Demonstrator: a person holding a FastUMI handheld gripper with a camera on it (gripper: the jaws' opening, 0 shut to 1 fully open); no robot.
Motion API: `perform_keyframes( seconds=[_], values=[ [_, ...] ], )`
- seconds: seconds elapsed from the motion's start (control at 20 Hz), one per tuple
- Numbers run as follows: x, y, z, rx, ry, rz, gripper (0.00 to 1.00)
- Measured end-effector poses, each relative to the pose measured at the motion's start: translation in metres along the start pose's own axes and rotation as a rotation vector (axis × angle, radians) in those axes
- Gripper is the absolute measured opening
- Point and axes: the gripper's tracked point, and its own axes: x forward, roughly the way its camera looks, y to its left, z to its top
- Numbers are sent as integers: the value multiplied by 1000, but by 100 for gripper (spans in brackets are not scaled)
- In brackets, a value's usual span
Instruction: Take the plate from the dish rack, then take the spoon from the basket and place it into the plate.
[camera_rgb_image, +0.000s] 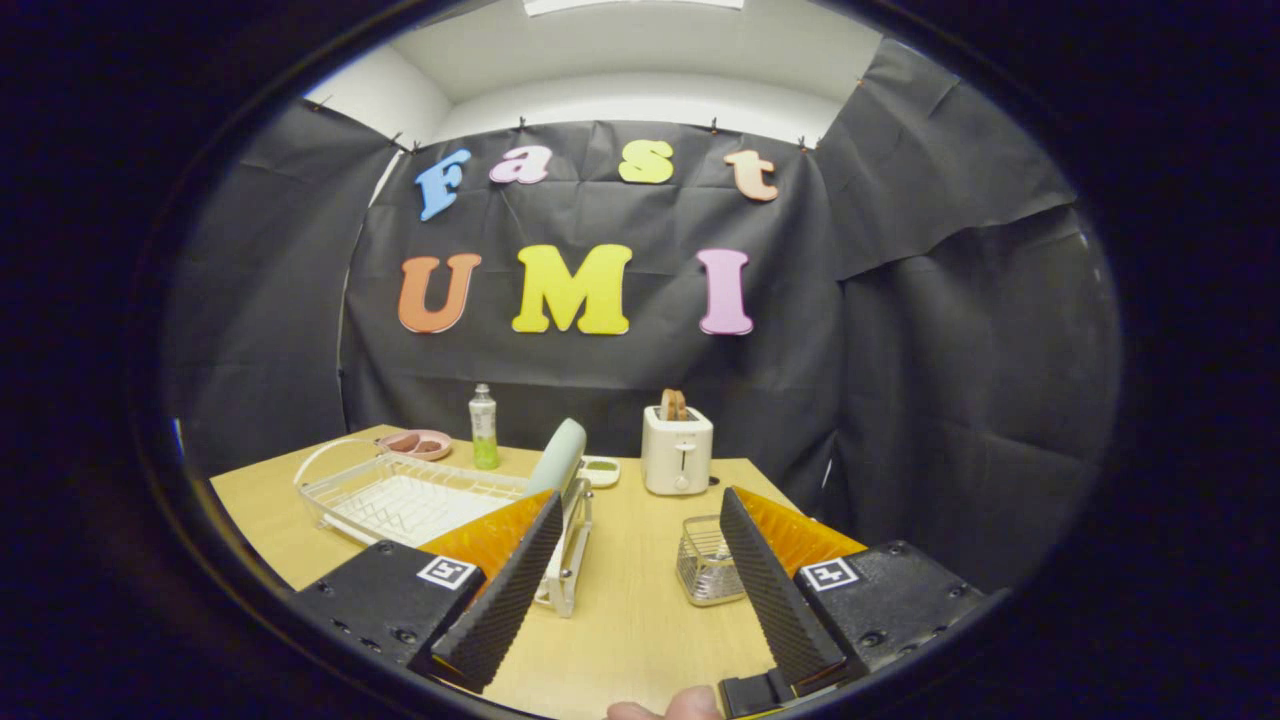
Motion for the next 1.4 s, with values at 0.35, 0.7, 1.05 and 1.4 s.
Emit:
perform_keyframes(
  seconds=[0.35, 0.7, 1.05, 1.4],
  values=[
    [23, 31, 54, 2, 118, 146, 100],
    [79, 71, 82, 19, 333, 243, 100],
    [144, 98, 43, -9, 579, 221, 100],
    [176, 108, -8, 23, 733, 162, 100]
  ],
)
